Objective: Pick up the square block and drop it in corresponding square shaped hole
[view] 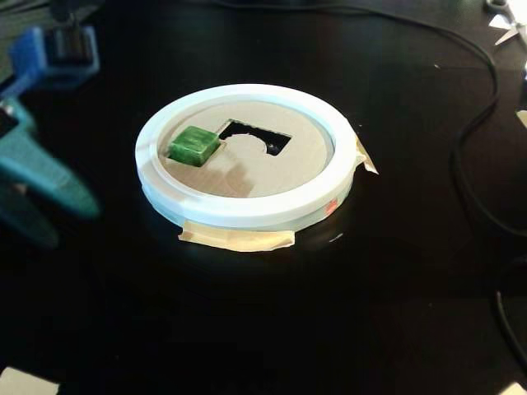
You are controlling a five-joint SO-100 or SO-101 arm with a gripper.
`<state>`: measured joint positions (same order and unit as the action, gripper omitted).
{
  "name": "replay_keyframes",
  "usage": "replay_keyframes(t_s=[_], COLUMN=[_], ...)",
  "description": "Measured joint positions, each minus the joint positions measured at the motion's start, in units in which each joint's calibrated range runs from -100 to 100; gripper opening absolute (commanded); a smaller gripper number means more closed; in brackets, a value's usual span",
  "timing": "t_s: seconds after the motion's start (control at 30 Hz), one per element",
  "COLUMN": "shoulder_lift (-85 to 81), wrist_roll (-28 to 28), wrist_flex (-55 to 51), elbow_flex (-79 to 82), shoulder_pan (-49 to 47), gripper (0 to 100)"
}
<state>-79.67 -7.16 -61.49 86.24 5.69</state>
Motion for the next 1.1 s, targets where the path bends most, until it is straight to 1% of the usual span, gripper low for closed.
replay_keyframes(t_s=[0.17, 1.1], shoulder_lift=[-0.62, -0.54], wrist_roll=[0.00, 0.00], wrist_flex=[0.19, 0.19], elbow_flex=[2.05, 2.34], shoulder_pan=[3.80, 4.30], gripper=[100, 99])
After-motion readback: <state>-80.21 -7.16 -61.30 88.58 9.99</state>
